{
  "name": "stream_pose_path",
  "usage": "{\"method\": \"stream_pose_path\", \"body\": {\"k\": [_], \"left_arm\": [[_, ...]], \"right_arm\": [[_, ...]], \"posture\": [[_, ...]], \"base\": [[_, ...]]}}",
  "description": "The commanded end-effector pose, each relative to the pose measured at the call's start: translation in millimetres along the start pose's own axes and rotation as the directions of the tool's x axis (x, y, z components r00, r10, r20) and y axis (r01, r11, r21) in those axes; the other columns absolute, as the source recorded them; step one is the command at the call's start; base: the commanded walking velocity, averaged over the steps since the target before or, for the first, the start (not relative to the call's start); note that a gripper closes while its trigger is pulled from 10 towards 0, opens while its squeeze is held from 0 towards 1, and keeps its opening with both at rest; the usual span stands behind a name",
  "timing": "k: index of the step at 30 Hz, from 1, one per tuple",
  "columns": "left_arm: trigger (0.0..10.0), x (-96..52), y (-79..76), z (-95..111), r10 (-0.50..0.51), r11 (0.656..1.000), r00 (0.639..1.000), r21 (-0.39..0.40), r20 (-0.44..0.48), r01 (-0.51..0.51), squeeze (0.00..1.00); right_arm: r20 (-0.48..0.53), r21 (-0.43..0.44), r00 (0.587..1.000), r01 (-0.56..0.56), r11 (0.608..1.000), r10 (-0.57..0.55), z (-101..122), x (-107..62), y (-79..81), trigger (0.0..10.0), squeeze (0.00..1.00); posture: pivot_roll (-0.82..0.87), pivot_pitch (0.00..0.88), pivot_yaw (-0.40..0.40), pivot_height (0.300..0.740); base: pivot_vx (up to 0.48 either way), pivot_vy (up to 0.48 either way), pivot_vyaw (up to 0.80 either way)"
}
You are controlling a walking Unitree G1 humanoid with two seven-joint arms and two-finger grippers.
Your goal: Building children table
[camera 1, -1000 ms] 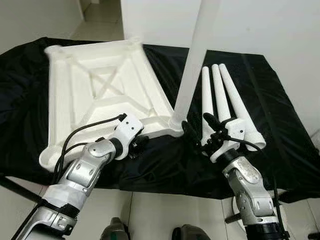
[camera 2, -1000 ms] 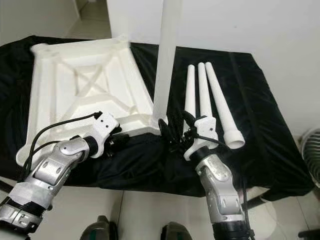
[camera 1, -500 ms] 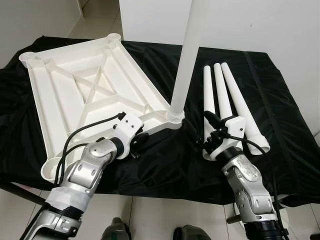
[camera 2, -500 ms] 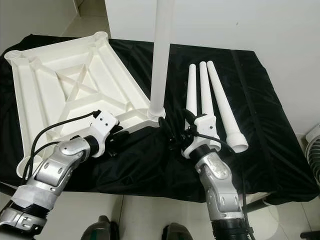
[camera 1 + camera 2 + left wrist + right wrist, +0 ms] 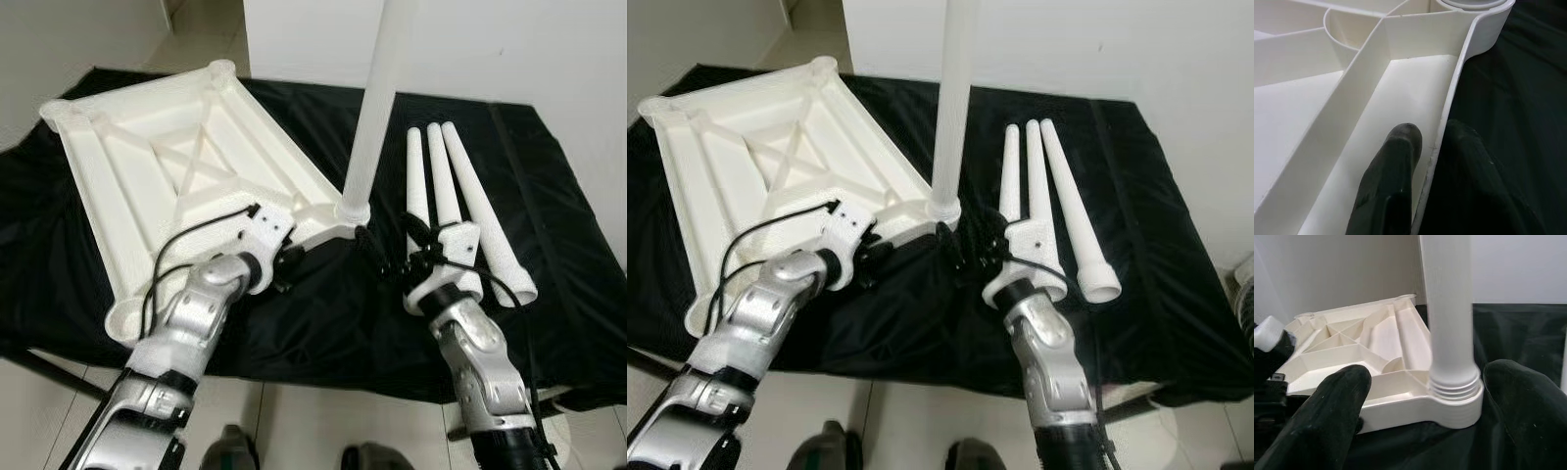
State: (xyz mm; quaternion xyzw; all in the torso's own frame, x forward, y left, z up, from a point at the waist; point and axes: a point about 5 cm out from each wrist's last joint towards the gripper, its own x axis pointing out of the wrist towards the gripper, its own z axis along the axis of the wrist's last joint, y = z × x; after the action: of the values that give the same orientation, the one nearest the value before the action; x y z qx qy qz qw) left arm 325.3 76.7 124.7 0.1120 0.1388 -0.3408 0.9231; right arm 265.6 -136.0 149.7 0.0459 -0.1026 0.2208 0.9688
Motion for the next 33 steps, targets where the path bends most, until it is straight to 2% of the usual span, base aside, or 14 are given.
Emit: {"method": "stream_pose_path", "body": {"k": [1,4,5,6,7,13,14,20,21,22,23,27,29,33], "left_arm": [[0.0,4.2,9.4,4.9,0.27,0.963,0.963,-0.004,0.021,-0.27,0.0],[0.9,11.4,2.4,9.1,0.251,0.968,0.968,-0.003,0.027,-0.251,0.0],[5.3,14.3,-2.0,10.8,0.227,0.974,0.973,0.005,0.033,-0.228,0.0],[5.3,16.1,-5.1,12.0,0.21,0.977,0.977,0.01,0.038,-0.211,0.0],[10.0,16.8,-7.4,12.8,0.195,0.981,0.98,0.019,0.043,-0.195,0.0],[10.0,15.8,-11.9,13.5,0.141,0.989,0.987,0.027,0.076,-0.143,0.0],[10.0,13.5,-11.3,14.2,0.13,0.991,0.987,0.005,0.092,-0.131,1.0],[10.0,-4.2,-14.1,27.6,0.02,1.0,0.971,0.016,0.238,-0.024,1.0],[10.0,-8.4,-14.1,28.6,0.004,1.0,0.968,0.029,0.252,-0.012,0.94],[10.0,-12.8,-13.4,29.4,-0.007,0.999,0.964,0.038,0.266,-0.003,0.6],[10.0,-22.5,-10.8,30.1,-0.031,0.998,0.957,0.054,0.287,0.016,0.0],[10.0,-35.3,-8.4,31.1,-0.067,0.996,0.948,0.081,0.311,0.043,0.0],[10.0,-50.4,12.8,23.1,0.003,0.987,0.966,0.153,0.26,-0.045,0.0],[10.0,-65.6,33.0,12.8,0.063,0.98,0.978,0.174,0.197,-0.098,0.0]], "right_arm": [[0.002,-0.001,1.0,0.01,1.0,-0.01,0.1,2.0,-0.5,10.0,0.0],[0.007,0.003,1.0,0.014,1.0,-0.014,0.2,3.3,0.7,10.0,0.0],[0.009,0.003,1.0,0.016,1.0,-0.016,0.1,3.9,1.5,10.0,0.0],[0.01,0.003,1.0,0.018,1.0,-0.018,0.0,4.3,2.0,10.0,0.0],[0.012,0.004,1.0,0.019,1.0,-0.019,0.1,4.5,2.4,10.0,0.0],[0.013,0.005,0.999,0.029,1.0,-0.029,-0.3,4.1,2.9,10.0,0.0],[0.012,0.005,0.999,0.03,1.0,-0.03,-0.7,4.3,2.9,10.0,0.0],[0.009,0.004,1.0,0.028,1.0,-0.028,-1.9,6.7,3.5,10.0,0.0],[0.009,0.004,1.0,0.028,1.0,-0.028,-2.1,6.9,3.4,10.0,0.0],[0.009,0.004,1.0,0.028,1.0,-0.028,-2.2,7.1,3.3,10.0,0.0],[0.008,0.004,1.0,0.028,1.0,-0.028,-2.6,7.9,3.0,10.0,0.0],[0.007,0.004,1.0,0.027,1.0,-0.027,-3.1,9.0,2.6,10.0,0.0],[0.004,0.003,1.0,0.021,1.0,-0.021,-4.4,10.5,3.5,10.0,0.0],[0.003,0.005,1.0,0.013,1.0,-0.013,-5.3,12.0,4.4,10.0,0.0]], "posture": [[-0.02,0.061,0.012,0.74],[-0.02,0.062,0.012,0.74],[-0.02,0.065,0.017,0.74],[-0.02,0.065,0.017,0.74],[-0.02,0.067,0.02,0.74],[-0.02,0.069,0.021,0.74],[-0.02,0.069,0.021,0.74],[-0.01,0.068,0.017,0.74],[-0.01,0.065,0.015,0.74],[0.0,0.065,0.014,0.74],[0.0,0.064,0.012,0.74],[0.0,0.064,0.012,0.74],[0.02,0.06,0.005,0.74],[0.03,0.059,0.002,0.74]], "base": [[0.0,0.0,0.0],[0.0,0.0,0.0],[0.0,0.0,0.0],[0.0,0.0,0.0],[0.0,0.0,0.0],[0.0,0.0,0.0],[0.0,0.0,0.0],[0.0,0.0,0.0],[0.0,0.0,0.0],[0.0,0.0,0.0],[0.0,0.0,0.0],[0.0,0.0,0.0],[0.0,0.0,0.0],[0.0,0.0,0.0]]}}
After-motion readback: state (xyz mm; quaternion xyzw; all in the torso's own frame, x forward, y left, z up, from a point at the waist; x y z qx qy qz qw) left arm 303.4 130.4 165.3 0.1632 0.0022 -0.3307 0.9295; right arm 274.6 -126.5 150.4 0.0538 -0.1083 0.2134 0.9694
